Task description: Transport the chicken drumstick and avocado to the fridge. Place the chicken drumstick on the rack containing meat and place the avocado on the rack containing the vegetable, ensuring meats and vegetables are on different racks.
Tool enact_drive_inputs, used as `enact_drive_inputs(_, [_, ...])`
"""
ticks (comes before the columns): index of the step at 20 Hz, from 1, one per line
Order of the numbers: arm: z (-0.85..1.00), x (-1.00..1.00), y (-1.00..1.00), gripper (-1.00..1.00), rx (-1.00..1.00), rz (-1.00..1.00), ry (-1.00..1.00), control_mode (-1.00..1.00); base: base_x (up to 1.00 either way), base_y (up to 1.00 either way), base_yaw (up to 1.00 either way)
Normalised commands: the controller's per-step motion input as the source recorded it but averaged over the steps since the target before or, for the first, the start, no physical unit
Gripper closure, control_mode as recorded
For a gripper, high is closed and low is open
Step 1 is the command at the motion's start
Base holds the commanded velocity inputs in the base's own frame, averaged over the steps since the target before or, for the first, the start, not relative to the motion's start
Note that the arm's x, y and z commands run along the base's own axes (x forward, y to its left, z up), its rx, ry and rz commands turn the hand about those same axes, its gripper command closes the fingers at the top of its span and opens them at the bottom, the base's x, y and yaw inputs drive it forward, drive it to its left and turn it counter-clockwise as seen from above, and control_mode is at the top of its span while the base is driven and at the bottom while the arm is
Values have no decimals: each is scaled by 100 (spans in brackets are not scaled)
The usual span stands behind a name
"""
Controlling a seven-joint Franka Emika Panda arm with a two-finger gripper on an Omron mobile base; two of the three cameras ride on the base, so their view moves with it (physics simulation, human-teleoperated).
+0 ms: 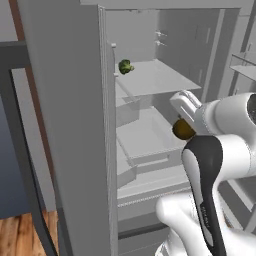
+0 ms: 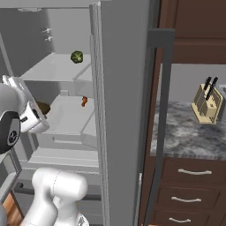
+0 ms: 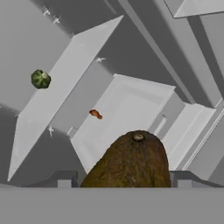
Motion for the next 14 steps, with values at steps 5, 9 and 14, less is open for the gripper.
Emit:
enact_drive_inputs(5, [47, 14, 1, 100, 0, 3, -2, -100, 0, 0, 0])
enact_drive_inputs(9, [16, 44, 0, 100, -1, 4, -1, -100, 0, 0, 0])
enact_drive_inputs(14, [22, 80, 0, 100, -2, 8, -22, -100, 0, 0, 0])
